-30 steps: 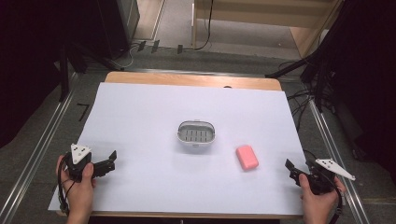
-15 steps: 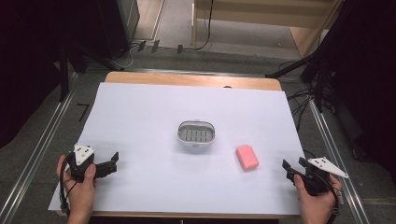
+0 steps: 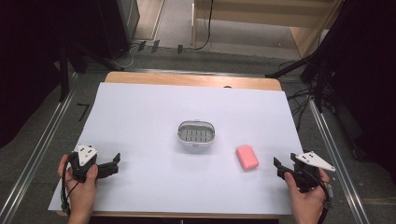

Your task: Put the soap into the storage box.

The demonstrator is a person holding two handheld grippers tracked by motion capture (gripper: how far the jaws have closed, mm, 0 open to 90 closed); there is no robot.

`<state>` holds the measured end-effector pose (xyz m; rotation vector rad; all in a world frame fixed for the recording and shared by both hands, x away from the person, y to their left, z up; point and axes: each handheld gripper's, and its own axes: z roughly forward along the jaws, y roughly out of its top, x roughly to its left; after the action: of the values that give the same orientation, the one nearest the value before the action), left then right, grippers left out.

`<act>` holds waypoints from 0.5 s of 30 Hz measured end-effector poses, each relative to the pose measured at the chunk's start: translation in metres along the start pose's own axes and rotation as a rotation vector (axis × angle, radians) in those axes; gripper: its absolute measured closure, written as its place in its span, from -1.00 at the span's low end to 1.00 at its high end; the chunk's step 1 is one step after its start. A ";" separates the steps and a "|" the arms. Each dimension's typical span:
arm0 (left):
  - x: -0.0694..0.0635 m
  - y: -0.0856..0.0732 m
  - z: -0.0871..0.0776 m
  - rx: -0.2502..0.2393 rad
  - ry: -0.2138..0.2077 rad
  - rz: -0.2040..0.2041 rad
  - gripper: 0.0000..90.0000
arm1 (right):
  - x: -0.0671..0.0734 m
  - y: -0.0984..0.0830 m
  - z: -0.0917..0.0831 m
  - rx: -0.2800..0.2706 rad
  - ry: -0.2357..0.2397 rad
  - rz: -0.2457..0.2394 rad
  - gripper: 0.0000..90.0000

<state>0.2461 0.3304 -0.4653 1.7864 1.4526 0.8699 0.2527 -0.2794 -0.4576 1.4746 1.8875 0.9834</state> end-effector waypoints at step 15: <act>-0.001 0.000 0.000 -0.003 -0.005 0.014 -1.00 | 0.021 0.020 0.012 0.191 0.089 0.040 -0.69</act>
<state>0.2455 0.3294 -0.4654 1.7972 1.4368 0.8729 0.2678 -0.2540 -0.4482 1.6064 2.0713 0.9215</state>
